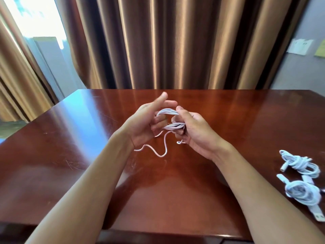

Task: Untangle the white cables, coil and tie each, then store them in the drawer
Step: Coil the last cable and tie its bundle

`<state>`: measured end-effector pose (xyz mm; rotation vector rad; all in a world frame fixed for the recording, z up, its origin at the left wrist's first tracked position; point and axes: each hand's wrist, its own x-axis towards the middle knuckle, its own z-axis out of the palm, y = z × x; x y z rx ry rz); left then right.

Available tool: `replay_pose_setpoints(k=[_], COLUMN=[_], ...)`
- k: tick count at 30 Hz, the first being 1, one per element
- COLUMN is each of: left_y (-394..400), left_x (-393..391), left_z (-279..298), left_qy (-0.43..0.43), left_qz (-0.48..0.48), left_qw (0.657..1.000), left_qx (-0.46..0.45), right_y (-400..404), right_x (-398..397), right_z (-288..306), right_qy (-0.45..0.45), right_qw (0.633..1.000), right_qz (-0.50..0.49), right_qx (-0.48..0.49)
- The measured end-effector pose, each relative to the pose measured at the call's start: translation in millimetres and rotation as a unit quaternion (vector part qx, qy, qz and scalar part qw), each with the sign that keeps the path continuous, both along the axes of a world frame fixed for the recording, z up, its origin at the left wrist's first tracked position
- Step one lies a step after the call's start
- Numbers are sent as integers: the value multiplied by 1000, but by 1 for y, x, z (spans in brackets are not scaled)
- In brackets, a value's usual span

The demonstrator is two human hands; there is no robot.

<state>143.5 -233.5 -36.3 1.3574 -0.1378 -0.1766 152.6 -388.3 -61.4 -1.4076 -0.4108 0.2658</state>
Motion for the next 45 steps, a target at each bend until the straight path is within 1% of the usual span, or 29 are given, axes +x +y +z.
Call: replay_pose_setpoints(k=[1,3,5,8,11,13,15,17,19,21,23,24,25,28,30,32,34,35,37,38,40,42,44,45], left_y=[0,-1,-5,-12,-14,-13,-14,-15,-15,-14,-12,-10,-9,-9,-12,-11,-10,-11,-12,-13,-14,-14,-16,-16], left_x=[0,0,-1,-1,3,7,8,8,7,7,8,9,10,7,1,-1,-1,-1,0,0,1,0,0,1], left_z=[-1,-4,-5,-7,-16,-22,-25,-26,-25,-25,-24,-23,-21,-14,-11,-9,-7,-7,-10,-11,-12,-9,-7,-7], left_qy=[-37,-86,-98,-125,-190,-208,-227,-257,-286,-295,-277,-258,-229,-121,-72,-34,-10,-20,-64,-83,-77,-39,-15,-12], left_qz=[10,27,46,95,137,154,183,218,250,263,275,276,269,214,179,133,111,123,184,214,241,239,241,250], left_qw=[998,992,988,977,944,927,910,884,864,863,869,878,896,959,979,990,994,992,977,968,965,970,969,967], left_qx=[42,89,112,143,232,271,295,323,329,313,304,294,269,139,71,31,17,32,86,98,63,-2,-45,-54], right_y=[-1,0,0,1,1,2,2,3,5,7,8,7,5,0,-2,-4,-4,-4,-4,-4,-4,-1,3,5], right_x=[0,0,2,3,2,1,0,-1,-3,-5,-6,-4,-4,-1,-1,0,1,1,-2,-4,-7,-4,-2,-3], right_z=[-1,-3,-5,-6,-6,-6,-5,-5,-5,-6,-7,-7,-6,-2,0,0,0,-1,0,2,5,2,-4,-8], right_qy=[-10,-17,-22,-18,-37,-51,-61,-62,-66,-84,-95,-94,-91,-72,-59,-56,-53,-52,-56,-56,-52,-73,-151,-203], right_qw=[1000,999,998,998,998,997,996,997,996,995,994,995,995,997,998,998,998,998,998,998,998,997,983,967], right_qz=[-4,-14,-31,-43,-44,-36,-28,-22,-17,-10,2,7,11,23,24,17,7,5,6,10,17,4,-39,-58], right_qx=[-19,-46,-55,-40,-38,-49,-53,-48,-52,-61,-51,-45,-41,-23,-12,-17,-23,-25,-28,-27,-18,-24,-94,-141])
